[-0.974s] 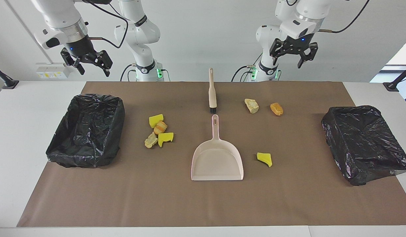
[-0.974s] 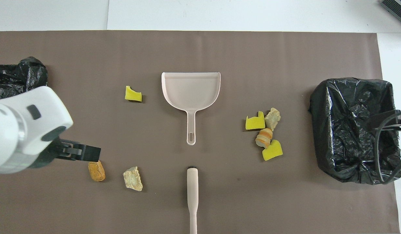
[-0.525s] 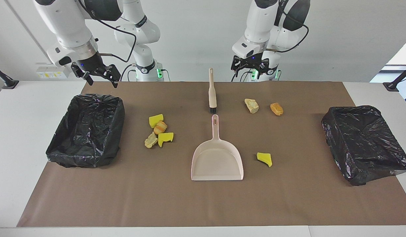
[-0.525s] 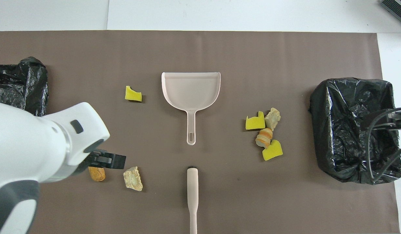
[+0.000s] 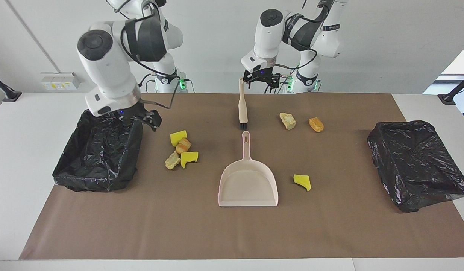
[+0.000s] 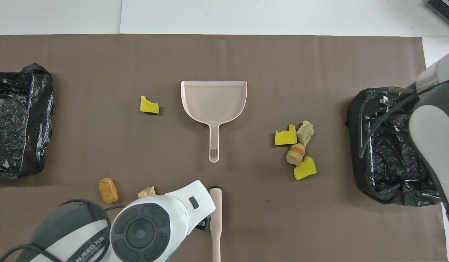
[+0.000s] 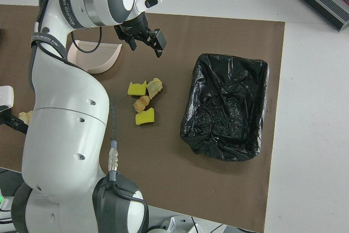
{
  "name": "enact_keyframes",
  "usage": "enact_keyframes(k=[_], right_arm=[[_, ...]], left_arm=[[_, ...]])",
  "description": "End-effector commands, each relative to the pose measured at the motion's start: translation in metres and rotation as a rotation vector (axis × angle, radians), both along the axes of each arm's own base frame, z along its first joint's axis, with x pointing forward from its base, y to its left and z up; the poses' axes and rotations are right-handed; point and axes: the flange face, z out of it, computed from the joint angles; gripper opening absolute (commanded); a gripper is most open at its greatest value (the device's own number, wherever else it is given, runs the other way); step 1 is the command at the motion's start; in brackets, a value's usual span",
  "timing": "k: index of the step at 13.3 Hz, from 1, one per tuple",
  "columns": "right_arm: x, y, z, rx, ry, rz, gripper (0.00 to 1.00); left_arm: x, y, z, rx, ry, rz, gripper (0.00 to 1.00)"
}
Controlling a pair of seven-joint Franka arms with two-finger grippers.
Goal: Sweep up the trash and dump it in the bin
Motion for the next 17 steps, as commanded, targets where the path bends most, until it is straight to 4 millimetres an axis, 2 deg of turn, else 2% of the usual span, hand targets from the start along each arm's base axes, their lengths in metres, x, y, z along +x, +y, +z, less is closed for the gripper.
enact_keyframes(k=[1,2,4,6,7,9,12,13,15,17], right_arm=[[0.032,0.035,-0.029,0.050,-0.002,-0.031,1.00],[0.032,0.061,-0.044,0.068,0.007,-0.046,1.00],[0.033,0.095,-0.062,0.094,0.006,-0.074,1.00],[0.030,0.132,-0.070,0.120,-0.005,-0.080,1.00],[0.024,0.156,-0.079,0.122,-0.004,-0.053,1.00],[0.013,0.196,-0.095,0.121,0.003,-0.003,1.00],[0.000,0.236,-0.107,0.132,-0.008,0.032,1.00],[-0.010,0.259,-0.119,0.130,-0.001,0.063,1.00],[-0.020,0.281,-0.134,0.131,-0.008,0.105,1.00],[-0.026,0.288,-0.136,0.146,-0.012,0.180,1.00]], left_arm=[[-0.045,-0.017,-0.033,-0.029,-0.027,0.033,1.00],[-0.054,-0.022,-0.042,-0.033,-0.033,0.067,1.00],[-0.079,-0.035,-0.056,-0.022,-0.024,0.044,1.00],[-0.088,-0.043,-0.079,-0.016,-0.021,0.068,1.00],[-0.092,-0.043,-0.086,-0.027,-0.027,0.088,1.00],[-0.092,-0.042,-0.102,-0.018,-0.024,0.093,1.00],[-0.096,-0.039,-0.111,0.001,-0.016,0.087,1.00],[-0.102,-0.042,-0.119,0.016,-0.008,0.078,1.00],[-0.103,-0.043,-0.120,0.019,-0.008,0.094,1.00],[-0.101,-0.045,-0.119,0.020,-0.008,0.109,0.76]])
